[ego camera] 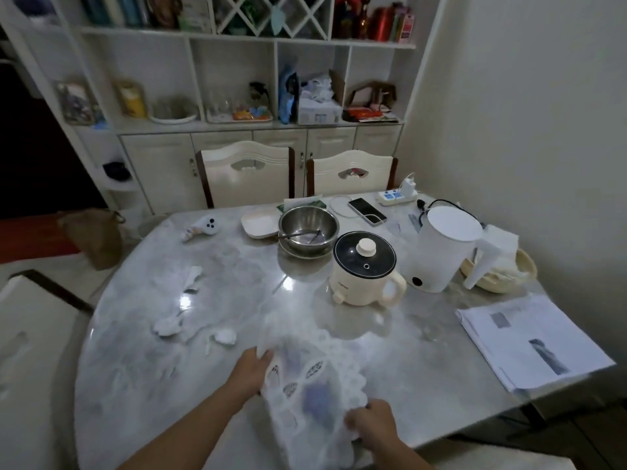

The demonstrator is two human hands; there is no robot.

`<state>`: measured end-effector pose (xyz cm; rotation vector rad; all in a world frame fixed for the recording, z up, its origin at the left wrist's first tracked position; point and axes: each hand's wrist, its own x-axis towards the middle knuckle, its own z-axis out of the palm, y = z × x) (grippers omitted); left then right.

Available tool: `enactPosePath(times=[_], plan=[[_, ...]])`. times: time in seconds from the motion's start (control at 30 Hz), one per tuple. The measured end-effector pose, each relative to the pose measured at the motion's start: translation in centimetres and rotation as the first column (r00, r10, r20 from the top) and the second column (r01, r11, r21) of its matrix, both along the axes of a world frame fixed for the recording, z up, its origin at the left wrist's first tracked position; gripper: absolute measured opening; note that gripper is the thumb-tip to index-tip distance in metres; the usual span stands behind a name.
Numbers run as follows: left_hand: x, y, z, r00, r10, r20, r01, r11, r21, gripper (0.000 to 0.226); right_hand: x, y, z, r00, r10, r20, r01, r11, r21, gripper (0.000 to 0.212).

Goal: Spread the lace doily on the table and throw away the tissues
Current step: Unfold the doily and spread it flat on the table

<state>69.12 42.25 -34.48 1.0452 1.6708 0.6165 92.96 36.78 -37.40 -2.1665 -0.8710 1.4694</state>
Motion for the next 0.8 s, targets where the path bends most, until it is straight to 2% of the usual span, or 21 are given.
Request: enactPosePath(times=[0.07,0.13,0.17,0.27,0.33,0.4,0.43,0.5,0.53,0.57,0.6,0.67,0.7,0.73,0.8], plan=[[0.6,1.5,0.0,0.995,0.083,0.062,-0.084,0.996,0.017,0.031,0.4,-0.2,-1.0,0.996,0.003,-0.087,-0.006,0.999,-0.043,0.021],[1.0,2.7,-0.6,0.988,0.12,0.099,-0.123,0.992,0.029,0.022,0.5,0.1,-1.6,0.983,0.011,-0.186,-0.02,0.999,-0.044,0.046],[1.1,3.1,-1.0,0.987,0.132,0.096,-0.134,0.991,0.023,0.023,0.7,0.2,-2.2,0.969,-0.015,-0.246,0.0,0.998,-0.058,0.05],[1.4,3.8,-2.4,0.992,0.096,-0.079,-0.097,0.995,-0.002,0.064,1.2,0.4,-2.0,0.91,-0.167,-0.38,0.107,0.979,-0.175,0.037],[2.0,3.8,-2.9,0.969,0.004,-0.247,-0.007,1.0,-0.012,0.094,1.2,1.4,-2.0,0.919,-0.254,-0.3,0.219,0.965,-0.145,0.027],[2.7,3.1,-2.9,0.887,-0.121,-0.445,0.098,0.992,-0.076,0.109,0.9,2.5,-1.5,0.946,-0.281,-0.163,0.282,0.959,-0.02,0.019],[3.2,2.5,-2.8,0.817,-0.2,-0.541,0.163,0.98,-0.115,0.108,0.8,2.9,-1.3,0.956,-0.269,-0.117,0.274,0.961,0.029,0.02],[4.4,1.2,-2.6,0.667,-0.328,-0.669,0.302,0.94,-0.16,0.09,0.7,3.4,-1.5,0.978,-0.206,-0.026,0.208,0.973,0.102,0.027],[5.1,0.6,-2.6,0.641,-0.349,-0.684,0.351,0.925,-0.143,0.078,0.6,3.5,-1.6,0.985,-0.172,0.02,0.168,0.977,0.132,0.03],[5.9,0.2,-2.3,0.669,-0.349,-0.656,0.376,0.92,-0.107,0.067,0.5,3.5,-1.6,0.99,-0.128,0.062,0.117,0.982,0.148,0.03],[6.7,-0.2,-2.2,0.744,-0.336,-0.578,0.359,0.93,-0.079,0.057,0.2,3.4,-1.5,0.991,-0.083,0.105,0.066,0.985,0.163,0.029],[8.5,-0.7,-1.6,0.906,-0.278,-0.318,0.254,0.96,-0.115,0.05,-0.4,3.2,-1.0,0.978,0.046,0.202,-0.088,0.976,0.201,0.03],[9.4,-0.8,-1.2,0.956,-0.241,-0.165,0.214,0.963,-0.163,0.051,-0.8,3.1,-0.9,0.958,0.12,0.261,-0.182,0.956,0.23,0.034],[9.9,-0.9,-0.9,0.984,-0.178,-0.02,0.17,0.965,-0.197,0.052,-1.3,2.9,-0.5,0.937,0.172,0.305,-0.254,0.934,0.253,0.035],[10.4,-0.9,-0.3,0.973,-0.013,0.23,0.075,0.962,-0.263,0.043,-2.4,2.6,0.3,0.915,0.224,0.337,-0.324,0.905,0.277,0.025]])
